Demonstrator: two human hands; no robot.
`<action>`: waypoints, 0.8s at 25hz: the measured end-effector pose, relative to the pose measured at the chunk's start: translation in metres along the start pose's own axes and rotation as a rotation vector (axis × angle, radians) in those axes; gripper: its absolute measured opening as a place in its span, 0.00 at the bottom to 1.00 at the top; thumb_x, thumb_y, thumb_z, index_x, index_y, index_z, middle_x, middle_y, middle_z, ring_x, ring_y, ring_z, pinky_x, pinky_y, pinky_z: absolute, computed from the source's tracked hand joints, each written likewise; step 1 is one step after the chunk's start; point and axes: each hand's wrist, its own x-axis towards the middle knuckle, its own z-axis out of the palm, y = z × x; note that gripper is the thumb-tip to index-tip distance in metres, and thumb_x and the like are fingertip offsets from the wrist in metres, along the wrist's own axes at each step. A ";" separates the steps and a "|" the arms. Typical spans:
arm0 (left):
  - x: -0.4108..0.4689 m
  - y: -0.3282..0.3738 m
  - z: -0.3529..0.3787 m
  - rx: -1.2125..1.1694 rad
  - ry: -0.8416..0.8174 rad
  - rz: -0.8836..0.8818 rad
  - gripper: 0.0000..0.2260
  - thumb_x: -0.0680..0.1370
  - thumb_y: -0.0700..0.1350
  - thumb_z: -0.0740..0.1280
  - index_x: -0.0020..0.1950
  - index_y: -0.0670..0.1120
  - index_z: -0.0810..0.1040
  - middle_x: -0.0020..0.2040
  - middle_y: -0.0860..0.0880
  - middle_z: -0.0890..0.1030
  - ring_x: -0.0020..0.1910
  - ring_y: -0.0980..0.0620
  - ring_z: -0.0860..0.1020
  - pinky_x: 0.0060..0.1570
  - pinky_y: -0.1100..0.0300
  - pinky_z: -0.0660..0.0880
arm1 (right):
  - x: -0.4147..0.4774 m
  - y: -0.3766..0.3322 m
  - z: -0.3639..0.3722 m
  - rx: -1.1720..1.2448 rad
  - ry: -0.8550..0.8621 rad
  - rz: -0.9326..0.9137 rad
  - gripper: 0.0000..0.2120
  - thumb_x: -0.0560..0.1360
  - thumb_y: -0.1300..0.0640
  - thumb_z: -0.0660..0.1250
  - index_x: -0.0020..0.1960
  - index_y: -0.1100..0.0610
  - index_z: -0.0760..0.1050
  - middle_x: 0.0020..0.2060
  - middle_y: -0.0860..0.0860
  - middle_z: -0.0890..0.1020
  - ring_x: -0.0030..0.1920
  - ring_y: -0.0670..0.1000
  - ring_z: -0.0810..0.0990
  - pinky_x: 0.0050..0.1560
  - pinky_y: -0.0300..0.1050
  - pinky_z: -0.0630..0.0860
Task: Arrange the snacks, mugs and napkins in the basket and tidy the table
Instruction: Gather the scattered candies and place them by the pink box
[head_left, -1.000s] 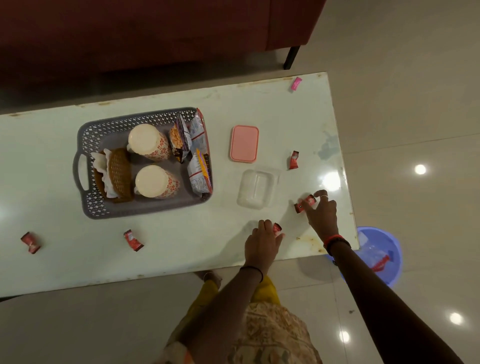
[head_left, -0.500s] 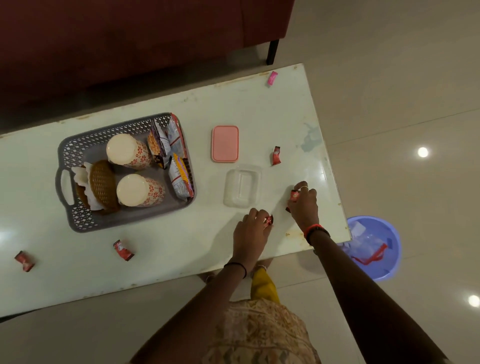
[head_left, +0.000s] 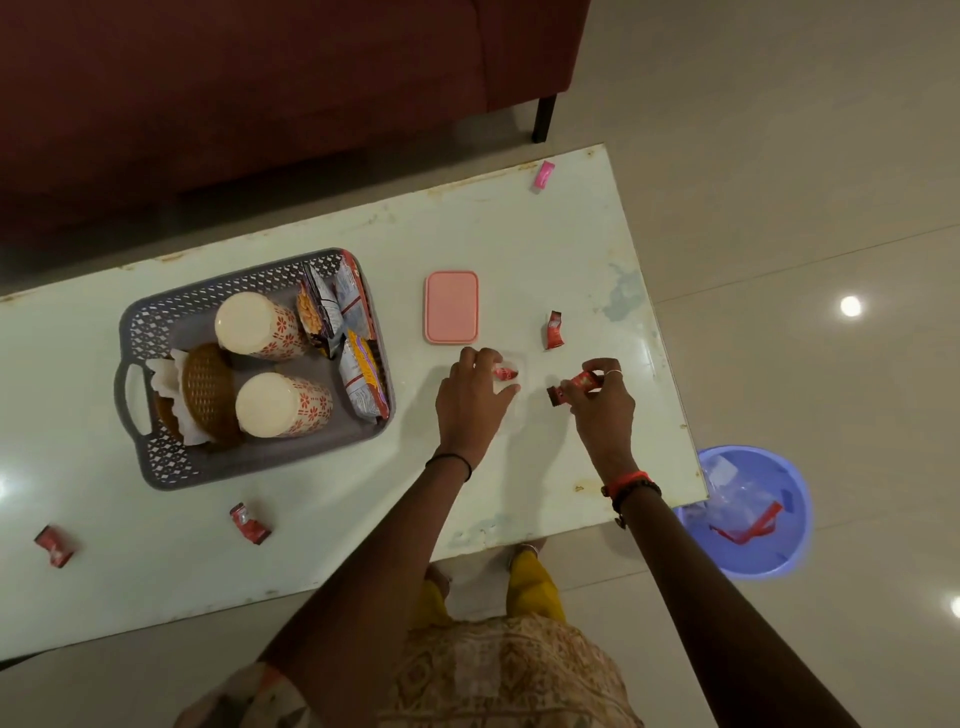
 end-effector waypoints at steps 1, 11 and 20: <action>0.001 -0.002 -0.001 -0.016 0.011 0.004 0.17 0.72 0.52 0.71 0.57 0.48 0.74 0.54 0.46 0.77 0.50 0.47 0.78 0.46 0.55 0.77 | 0.001 -0.006 0.003 0.001 0.002 -0.025 0.11 0.73 0.62 0.68 0.54 0.58 0.72 0.40 0.54 0.79 0.39 0.52 0.79 0.41 0.33 0.75; 0.048 -0.009 -0.046 -0.058 0.169 0.008 0.14 0.76 0.51 0.66 0.58 0.45 0.74 0.57 0.45 0.77 0.50 0.47 0.78 0.39 0.59 0.74 | -0.003 -0.033 0.040 -0.345 -0.274 -0.266 0.11 0.73 0.52 0.71 0.52 0.56 0.77 0.44 0.48 0.79 0.46 0.48 0.76 0.42 0.41 0.72; 0.159 0.027 -0.046 0.087 0.139 0.270 0.11 0.80 0.46 0.59 0.58 0.43 0.74 0.58 0.43 0.76 0.55 0.47 0.76 0.54 0.57 0.76 | 0.071 -0.033 0.037 -0.588 -0.095 -0.286 0.18 0.77 0.60 0.65 0.66 0.57 0.71 0.56 0.59 0.73 0.57 0.58 0.73 0.53 0.48 0.78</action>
